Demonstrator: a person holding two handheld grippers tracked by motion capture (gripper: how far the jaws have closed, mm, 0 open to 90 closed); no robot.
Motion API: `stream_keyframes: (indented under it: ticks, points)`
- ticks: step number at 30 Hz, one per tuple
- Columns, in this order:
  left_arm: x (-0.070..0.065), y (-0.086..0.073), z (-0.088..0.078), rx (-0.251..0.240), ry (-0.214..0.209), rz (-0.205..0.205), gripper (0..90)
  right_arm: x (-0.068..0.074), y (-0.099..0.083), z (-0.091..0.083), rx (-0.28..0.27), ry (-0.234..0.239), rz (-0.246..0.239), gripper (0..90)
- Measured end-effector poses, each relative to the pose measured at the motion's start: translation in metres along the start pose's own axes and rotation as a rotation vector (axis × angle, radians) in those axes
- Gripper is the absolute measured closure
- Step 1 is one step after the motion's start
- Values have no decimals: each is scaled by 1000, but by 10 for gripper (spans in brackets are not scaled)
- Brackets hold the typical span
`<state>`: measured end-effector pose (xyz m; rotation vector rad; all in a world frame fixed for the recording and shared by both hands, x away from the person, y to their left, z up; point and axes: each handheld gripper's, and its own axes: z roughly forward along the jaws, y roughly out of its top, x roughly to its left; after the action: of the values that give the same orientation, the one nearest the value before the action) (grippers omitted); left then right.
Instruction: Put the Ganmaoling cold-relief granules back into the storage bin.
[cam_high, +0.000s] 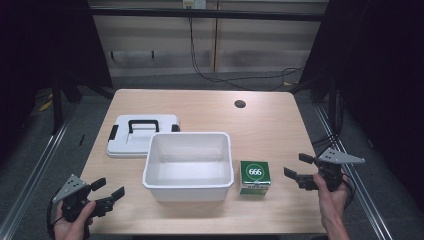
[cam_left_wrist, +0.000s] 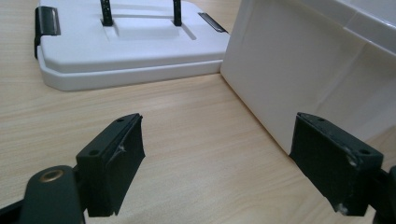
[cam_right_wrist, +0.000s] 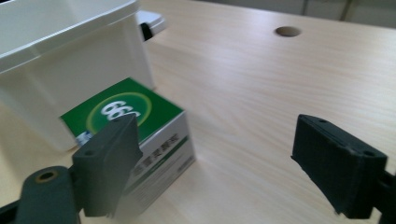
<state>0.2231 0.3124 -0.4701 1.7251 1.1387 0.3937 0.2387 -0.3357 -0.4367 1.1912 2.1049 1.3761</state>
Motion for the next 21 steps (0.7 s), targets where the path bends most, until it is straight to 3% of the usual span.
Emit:
stream_keyframes:
  ticks: [6,11,18,21]
  points:
    - [1,-1,1,5,0,-8,170,1,1,4,35,44,-14,156]
    - [0,0,0,4,1,-4,170,4,5,2,69,52,-27,136]
    - [0,0,0,3,-4,6,170,10,15,3,131,24,-58,135]
    - [1,1,1,6,-8,17,170,15,22,5,143,8,-114,135]
